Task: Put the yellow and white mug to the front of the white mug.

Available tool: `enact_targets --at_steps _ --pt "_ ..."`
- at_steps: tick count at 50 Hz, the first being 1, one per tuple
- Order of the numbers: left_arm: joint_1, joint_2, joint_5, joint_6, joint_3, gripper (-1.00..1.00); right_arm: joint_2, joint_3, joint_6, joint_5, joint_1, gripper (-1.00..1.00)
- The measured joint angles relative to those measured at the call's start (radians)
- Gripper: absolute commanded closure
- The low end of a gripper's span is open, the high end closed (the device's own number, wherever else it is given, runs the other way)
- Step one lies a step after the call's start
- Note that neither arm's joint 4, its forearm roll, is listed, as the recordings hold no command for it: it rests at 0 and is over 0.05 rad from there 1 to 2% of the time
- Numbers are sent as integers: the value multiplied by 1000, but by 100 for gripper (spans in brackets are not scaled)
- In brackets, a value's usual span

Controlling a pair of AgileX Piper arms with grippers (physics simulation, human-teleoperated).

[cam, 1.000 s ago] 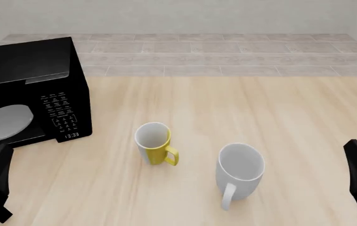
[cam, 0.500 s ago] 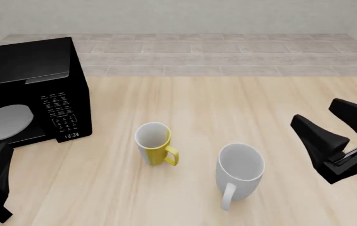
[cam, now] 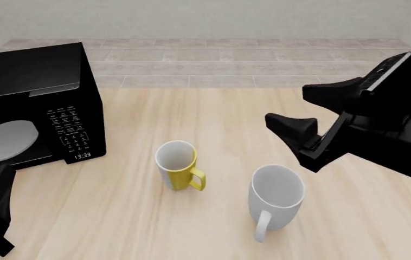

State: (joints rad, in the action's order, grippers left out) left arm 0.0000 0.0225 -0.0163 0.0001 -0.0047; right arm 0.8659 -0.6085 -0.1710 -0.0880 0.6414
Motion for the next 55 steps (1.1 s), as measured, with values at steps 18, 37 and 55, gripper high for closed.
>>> enact_targets --at_steps 18,37,55 --pt "0 0 0 0 0 -100 187 -191 -6 -179 83 -100" --pt "0 0 0 0 0 -100 334 -228 -16 -220 156 -100" --pt "0 0 0 0 0 -100 511 -262 -33 -149 149 -100"
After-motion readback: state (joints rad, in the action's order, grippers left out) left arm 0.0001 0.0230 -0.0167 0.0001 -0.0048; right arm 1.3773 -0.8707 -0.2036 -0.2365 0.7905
